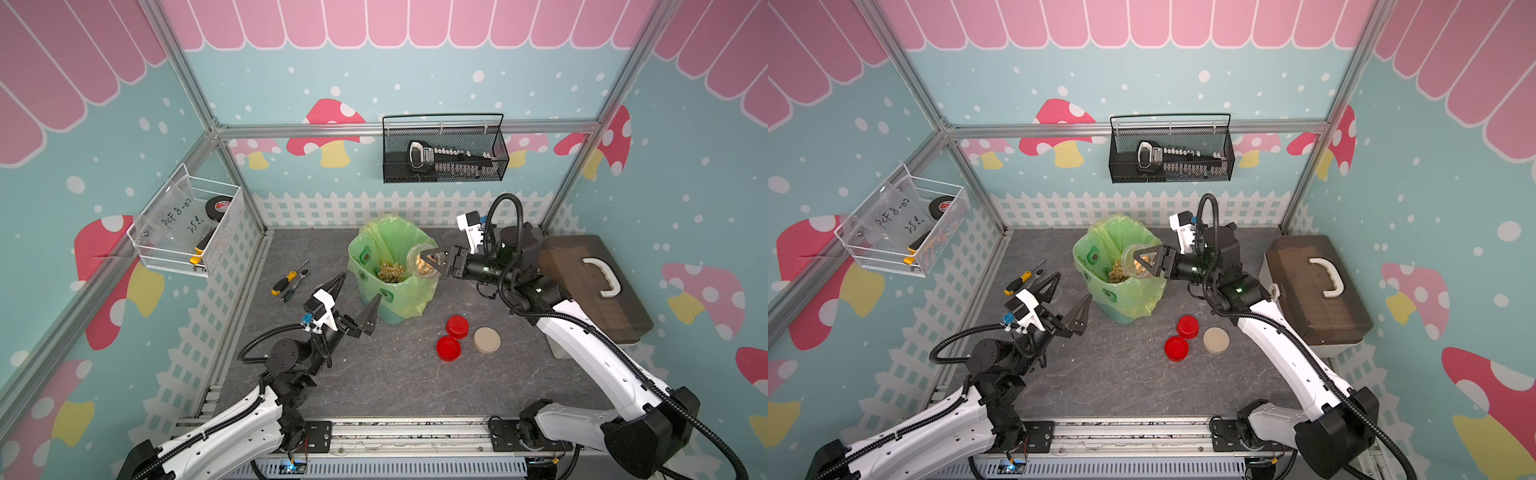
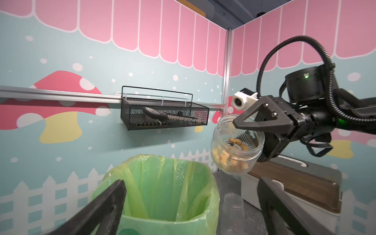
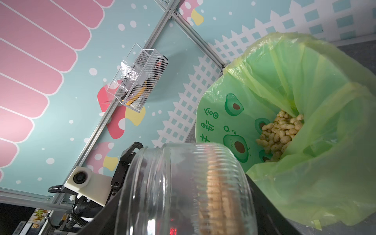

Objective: Empty moldy peanuts from jars
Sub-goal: Pour the moldy peanuts from the jar into the trash bin.

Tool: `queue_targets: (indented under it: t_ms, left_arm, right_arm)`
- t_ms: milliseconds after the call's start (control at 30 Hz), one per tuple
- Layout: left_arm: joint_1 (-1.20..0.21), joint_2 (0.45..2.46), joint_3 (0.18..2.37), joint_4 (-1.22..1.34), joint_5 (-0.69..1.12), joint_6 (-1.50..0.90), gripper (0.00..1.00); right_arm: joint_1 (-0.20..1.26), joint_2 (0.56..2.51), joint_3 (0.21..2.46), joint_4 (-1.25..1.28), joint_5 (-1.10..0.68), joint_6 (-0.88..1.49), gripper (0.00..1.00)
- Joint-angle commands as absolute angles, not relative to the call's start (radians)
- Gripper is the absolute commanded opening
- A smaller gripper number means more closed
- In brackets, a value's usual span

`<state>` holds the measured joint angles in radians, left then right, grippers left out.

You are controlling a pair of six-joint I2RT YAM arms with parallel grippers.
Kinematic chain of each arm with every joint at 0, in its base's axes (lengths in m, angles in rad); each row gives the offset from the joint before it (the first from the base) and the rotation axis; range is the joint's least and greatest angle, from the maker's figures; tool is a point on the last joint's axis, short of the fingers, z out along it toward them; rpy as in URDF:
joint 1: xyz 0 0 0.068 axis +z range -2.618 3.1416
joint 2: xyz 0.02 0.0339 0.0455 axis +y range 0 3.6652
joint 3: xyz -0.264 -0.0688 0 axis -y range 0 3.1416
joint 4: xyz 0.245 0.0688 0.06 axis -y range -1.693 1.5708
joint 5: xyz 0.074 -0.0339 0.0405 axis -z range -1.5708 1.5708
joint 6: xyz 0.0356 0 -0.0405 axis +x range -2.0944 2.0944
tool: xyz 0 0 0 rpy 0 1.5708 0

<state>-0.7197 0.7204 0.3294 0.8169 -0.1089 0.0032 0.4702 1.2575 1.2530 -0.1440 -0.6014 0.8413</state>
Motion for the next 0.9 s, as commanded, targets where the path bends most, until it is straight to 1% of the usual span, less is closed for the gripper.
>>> queue_targets:
  t_ms: [0,333,500,867]
  left_arm:
    - [-0.684,0.697,0.309,0.856,-0.137,-0.053,0.99]
    - [-0.638,0.638,0.277,0.809,-0.197,-0.035,0.99]
    - [-0.596,0.624,0.261,0.797,-0.2,-0.057,0.99]
    - [-0.51,0.667,0.243,0.8,-0.222,-0.129,0.99]
  right_arm:
    - [0.465,1.298,1.37,-0.228,-0.534,0.666,0.54]
    - [0.468,1.487,1.591,-0.417,-0.414,0.42,0.54]
    - [0.489,1.561,1.671,-0.49,-0.356,0.325,0.54]
    - [0.596,1.682,1.823,-0.602,-0.103,0.153,0.54]
